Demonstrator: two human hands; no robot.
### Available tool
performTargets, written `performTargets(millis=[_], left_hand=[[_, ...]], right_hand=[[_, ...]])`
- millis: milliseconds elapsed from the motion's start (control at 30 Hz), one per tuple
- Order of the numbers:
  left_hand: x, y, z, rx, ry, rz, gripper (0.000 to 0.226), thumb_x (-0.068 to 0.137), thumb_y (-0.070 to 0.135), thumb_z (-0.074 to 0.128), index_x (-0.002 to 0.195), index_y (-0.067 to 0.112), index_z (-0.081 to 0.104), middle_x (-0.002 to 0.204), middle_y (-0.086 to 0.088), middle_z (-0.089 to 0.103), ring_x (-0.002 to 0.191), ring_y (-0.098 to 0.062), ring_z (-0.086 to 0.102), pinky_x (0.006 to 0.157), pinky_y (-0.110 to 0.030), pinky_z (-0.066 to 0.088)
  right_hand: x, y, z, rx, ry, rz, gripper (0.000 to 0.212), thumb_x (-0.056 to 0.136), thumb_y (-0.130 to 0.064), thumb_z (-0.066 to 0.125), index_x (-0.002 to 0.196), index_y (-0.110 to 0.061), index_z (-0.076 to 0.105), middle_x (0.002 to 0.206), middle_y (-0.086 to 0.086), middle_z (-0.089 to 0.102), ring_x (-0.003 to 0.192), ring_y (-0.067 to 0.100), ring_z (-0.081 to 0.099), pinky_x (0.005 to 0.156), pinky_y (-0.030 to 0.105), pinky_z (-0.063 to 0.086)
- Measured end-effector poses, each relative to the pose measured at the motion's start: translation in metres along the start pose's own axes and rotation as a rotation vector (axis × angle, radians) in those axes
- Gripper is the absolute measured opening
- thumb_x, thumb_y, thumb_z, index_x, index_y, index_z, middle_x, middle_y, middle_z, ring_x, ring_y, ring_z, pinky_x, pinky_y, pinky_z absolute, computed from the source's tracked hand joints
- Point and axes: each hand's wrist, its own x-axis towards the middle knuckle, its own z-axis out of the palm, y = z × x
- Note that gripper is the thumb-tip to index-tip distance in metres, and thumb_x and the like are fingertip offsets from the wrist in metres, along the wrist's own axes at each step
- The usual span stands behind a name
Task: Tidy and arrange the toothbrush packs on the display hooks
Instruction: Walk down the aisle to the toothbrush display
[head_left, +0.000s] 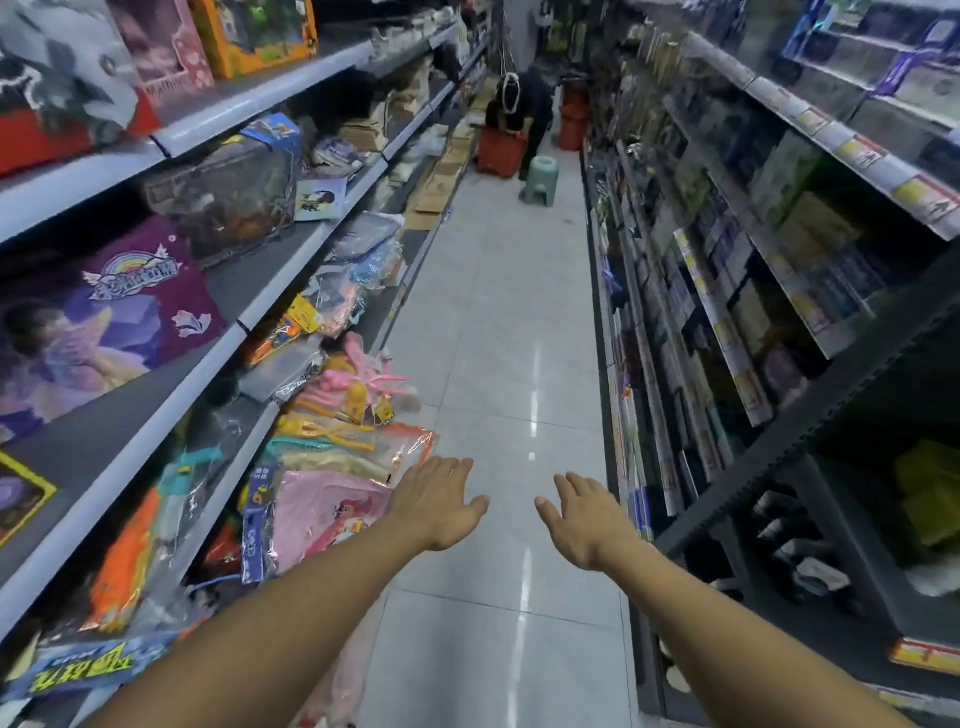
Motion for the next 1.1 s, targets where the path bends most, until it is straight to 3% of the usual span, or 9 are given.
performTargets(millis=[300, 800, 1100], left_hand=[[0.127, 0.016, -0.032, 0.043, -0.027, 0.032, 0.073, 0.105, 0.058, 0.038, 0.164, 0.017, 0.026, 0.167, -0.006, 0.036, 0.153, -0.025, 0.03, 0.125, -0.041, 0.024], [0.375, 0.077, -0.125, -0.006, -0.035, -0.045, 0.072, 0.106, 0.056, 0.037, 0.165, 0.016, 0.024, 0.167, -0.008, 0.035, 0.153, -0.028, 0.033, 0.122, -0.043, 0.029], [0.482, 0.058, -0.15, -0.04, -0.042, -0.072, 0.072, 0.106, 0.057, 0.036, 0.165, 0.016, 0.025, 0.167, -0.008, 0.035, 0.153, -0.027, 0.032, 0.123, -0.044, 0.028]], right_hand=[[0.11, 0.041, -0.033, 0.057, -0.002, 0.038, 0.075, 0.107, -0.06, 0.018, 0.165, -0.012, 0.015, 0.173, 0.009, 0.016, 0.159, 0.03, 0.014, 0.13, 0.044, 0.013], [0.335, 0.149, -0.164, 0.006, 0.006, -0.029, 0.07, 0.109, -0.056, 0.021, 0.16, -0.009, 0.027, 0.166, 0.011, 0.03, 0.152, 0.031, 0.027, 0.125, 0.043, 0.021], [0.438, 0.163, -0.202, -0.011, -0.025, -0.035, 0.068, 0.109, -0.055, 0.02, 0.159, -0.009, 0.029, 0.165, 0.011, 0.031, 0.151, 0.032, 0.028, 0.125, 0.043, 0.021]])
